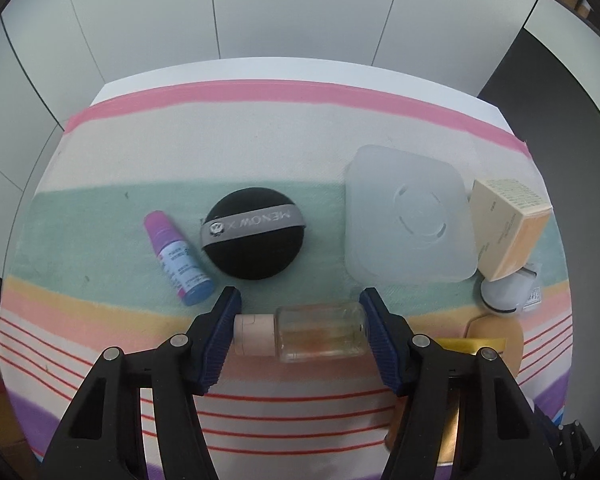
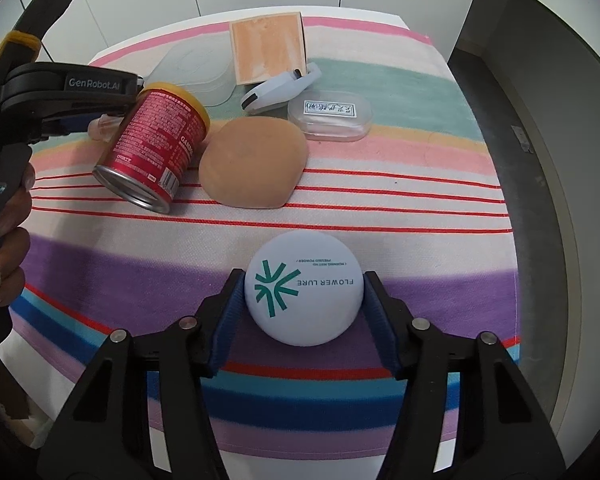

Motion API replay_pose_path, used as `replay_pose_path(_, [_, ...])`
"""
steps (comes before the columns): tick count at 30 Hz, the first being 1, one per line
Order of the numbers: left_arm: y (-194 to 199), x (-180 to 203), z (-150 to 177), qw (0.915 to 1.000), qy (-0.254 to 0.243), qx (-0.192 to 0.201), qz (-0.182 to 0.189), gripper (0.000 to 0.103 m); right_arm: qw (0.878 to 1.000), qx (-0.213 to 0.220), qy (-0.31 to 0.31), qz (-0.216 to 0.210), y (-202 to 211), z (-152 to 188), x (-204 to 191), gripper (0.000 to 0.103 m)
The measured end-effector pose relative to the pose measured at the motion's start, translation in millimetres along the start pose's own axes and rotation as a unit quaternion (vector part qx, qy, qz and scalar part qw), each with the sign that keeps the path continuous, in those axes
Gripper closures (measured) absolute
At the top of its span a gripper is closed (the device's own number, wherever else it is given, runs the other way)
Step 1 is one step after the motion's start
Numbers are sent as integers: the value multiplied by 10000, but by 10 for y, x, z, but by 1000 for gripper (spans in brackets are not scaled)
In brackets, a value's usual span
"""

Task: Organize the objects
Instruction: 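Grasp the glass bottle with the left tool while the right tool grasps the white compact, then carry the bottle and compact in both tools over the cardboard box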

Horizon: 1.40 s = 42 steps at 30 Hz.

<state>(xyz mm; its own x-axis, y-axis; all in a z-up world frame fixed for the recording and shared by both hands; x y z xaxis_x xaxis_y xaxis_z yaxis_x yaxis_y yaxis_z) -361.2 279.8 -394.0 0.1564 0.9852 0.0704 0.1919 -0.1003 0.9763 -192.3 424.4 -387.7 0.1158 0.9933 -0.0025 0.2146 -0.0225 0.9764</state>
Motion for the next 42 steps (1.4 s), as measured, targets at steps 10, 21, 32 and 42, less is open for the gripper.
replay_pose_path(10, [370, -152, 186, 9997, -59, 100, -193, 40, 9996, -33, -253, -116, 145, -80, 68, 43])
replay_pose_path(21, [1431, -134, 258, 9981, -261, 472, -286, 41, 9979, 557, -341, 8, 1048, -504, 126, 43])
replay_pose_path(32, [2987, -193, 316, 9934, -155, 1112, -230, 40, 9932, 1141, -215, -25, 2366, -781, -25, 43])
replay_pose_path(42, [3714, -283, 600, 9910, -188, 1267, -384, 40, 9877, 1549, -211, -23, 3186, -697, -122, 43])
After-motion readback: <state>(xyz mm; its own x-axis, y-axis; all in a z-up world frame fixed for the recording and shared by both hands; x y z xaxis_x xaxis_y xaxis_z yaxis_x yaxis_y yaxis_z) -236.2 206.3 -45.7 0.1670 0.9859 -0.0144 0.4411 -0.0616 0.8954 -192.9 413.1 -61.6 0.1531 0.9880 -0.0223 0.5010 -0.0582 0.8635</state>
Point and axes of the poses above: each gripper's, at about its wrist camera, not at the fingertips, and y roughly against the way its jaws point, x to its right, z to its underside, the point moved 3 cm from there along -y, roughly the way its jaws point, and after that the axes turned 9 degrees about -x, right-handed, at the moved point
